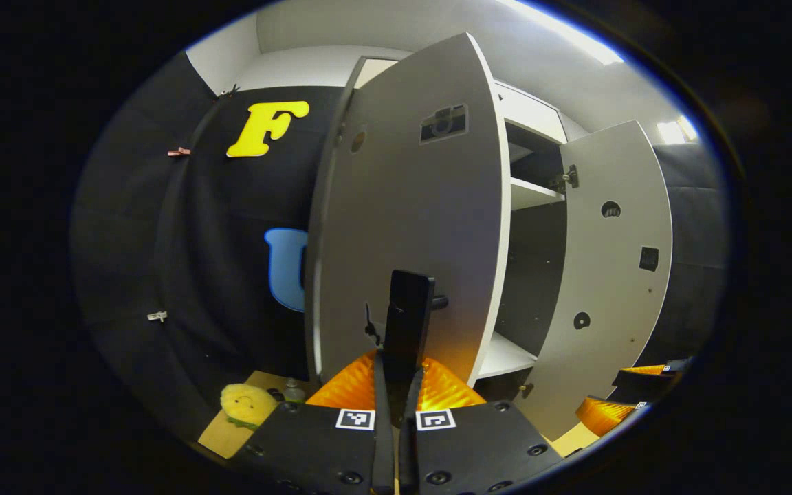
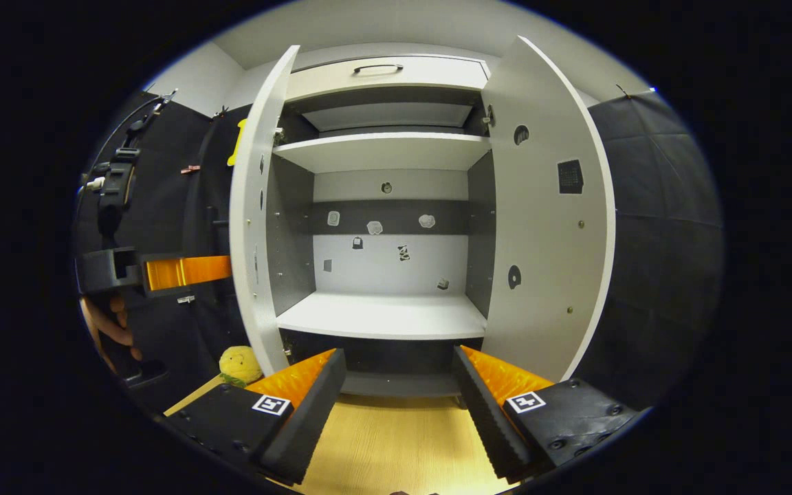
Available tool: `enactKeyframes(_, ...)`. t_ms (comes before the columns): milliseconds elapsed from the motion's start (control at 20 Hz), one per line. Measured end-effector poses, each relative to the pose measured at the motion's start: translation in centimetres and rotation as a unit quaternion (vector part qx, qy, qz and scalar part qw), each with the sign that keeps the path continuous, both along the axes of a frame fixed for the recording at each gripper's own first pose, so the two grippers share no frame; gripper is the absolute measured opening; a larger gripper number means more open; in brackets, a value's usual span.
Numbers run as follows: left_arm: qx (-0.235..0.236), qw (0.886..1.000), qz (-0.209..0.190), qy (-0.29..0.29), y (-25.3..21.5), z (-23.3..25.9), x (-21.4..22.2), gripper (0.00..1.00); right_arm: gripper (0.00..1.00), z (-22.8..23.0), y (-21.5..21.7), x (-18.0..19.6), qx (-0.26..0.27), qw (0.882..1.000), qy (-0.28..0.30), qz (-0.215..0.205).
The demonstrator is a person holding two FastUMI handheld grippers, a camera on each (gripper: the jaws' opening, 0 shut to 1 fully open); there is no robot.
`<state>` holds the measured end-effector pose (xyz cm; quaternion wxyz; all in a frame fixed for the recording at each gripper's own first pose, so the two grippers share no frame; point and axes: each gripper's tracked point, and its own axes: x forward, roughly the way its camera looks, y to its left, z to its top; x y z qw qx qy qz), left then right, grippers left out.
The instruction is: Open the right door of the double-door shoe cabinet with the right hand, and open the left door with the left hand.
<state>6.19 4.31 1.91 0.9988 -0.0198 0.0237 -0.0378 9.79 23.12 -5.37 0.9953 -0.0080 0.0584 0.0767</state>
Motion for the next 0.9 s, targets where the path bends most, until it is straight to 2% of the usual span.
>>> enactKeyframes(50,0.008,1.0,0.006,0.002,1.1,0.0,-0.3,0.07,0.96,-0.1,0.2,-0.1,-0.002,1.0,0.001,0.002)
enactKeyframes(200,0.029,0.999,0.013,0.005,4.7,0.3,-1.0,0.07,0.98,0.2,0.4,-0.3,-0.008,1.0,-0.003,0.0)
enactKeyframes(400,0.032,0.998,0.061,0.002,11.2,0.9,-1.9,0.05,0.98,0.7,-0.3,-0.3,-0.011,1.0,-0.007,-0.009)
enactKeyframes(500,-0.01,1.0,0.006,-0.006,10.3,1.6,-2.6,0.05,0.98,0.7,-0.7,-0.2,-0.015,1.0,-0.005,-0.014)
enactKeyframes(550,-0.023,1.0,0.001,-0.004,10.1,1.5,-2.5,0.05,0.98,0.7,-0.8,-0.3,-0.018,1.0,-0.004,-0.017)
enactKeyframes(700,-0.002,1.0,0.016,-0.006,10.6,1.6,-2.5,0.05,0.98,0.7,-1.4,-0.2,-0.019,0.999,0.002,-0.027)
enactKeyframes(900,-0.007,1.0,0.025,0.008,10.5,0.8,-3.3,0.05,0.98,1.2,-2.2,-0.5,-0.026,0.999,0.006,-0.029)
